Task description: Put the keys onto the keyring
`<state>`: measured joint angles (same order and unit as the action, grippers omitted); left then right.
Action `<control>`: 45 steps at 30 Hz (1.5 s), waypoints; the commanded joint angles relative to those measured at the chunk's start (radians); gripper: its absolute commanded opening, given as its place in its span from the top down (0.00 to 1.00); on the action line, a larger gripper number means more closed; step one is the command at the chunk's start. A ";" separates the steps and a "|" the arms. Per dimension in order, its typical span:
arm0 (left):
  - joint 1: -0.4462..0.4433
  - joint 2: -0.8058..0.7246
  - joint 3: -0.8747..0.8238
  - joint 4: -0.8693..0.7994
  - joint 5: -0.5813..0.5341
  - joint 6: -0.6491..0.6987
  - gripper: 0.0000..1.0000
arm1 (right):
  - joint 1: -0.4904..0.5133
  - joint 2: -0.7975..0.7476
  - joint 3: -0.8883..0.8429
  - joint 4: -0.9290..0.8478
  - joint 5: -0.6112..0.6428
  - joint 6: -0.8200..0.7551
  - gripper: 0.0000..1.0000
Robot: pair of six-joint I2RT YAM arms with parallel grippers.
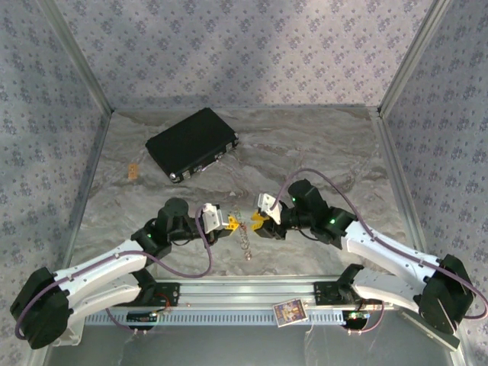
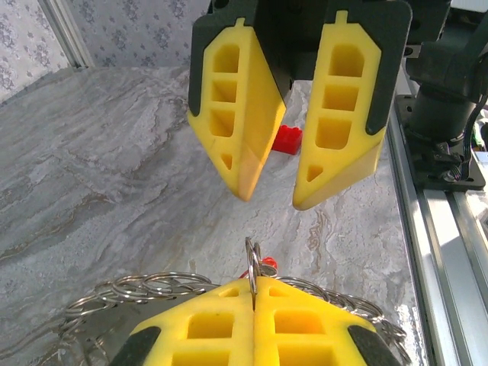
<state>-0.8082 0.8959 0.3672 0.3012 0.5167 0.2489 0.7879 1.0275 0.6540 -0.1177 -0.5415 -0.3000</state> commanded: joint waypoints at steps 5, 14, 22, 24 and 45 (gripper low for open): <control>-0.007 -0.008 0.000 0.079 0.053 -0.011 1.00 | 0.020 0.040 0.015 0.061 0.001 0.033 0.66; -0.006 0.000 0.004 0.074 0.074 -0.013 1.00 | 0.038 0.058 0.036 0.059 0.005 -0.010 0.67; -0.007 -0.006 0.011 0.069 0.085 -0.017 1.00 | 0.045 0.074 0.056 0.021 -0.024 -0.034 0.84; -0.007 -0.006 0.010 0.066 0.085 -0.017 1.00 | 0.044 0.072 0.059 0.012 -0.023 -0.040 0.89; -0.007 0.000 0.015 0.083 0.115 -0.019 1.00 | 0.052 0.124 0.099 -0.055 0.005 -0.100 0.94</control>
<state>-0.8082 0.8993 0.3672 0.3161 0.5804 0.2409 0.8322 1.1576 0.7246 -0.1616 -0.5354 -0.3859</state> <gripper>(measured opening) 0.046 0.054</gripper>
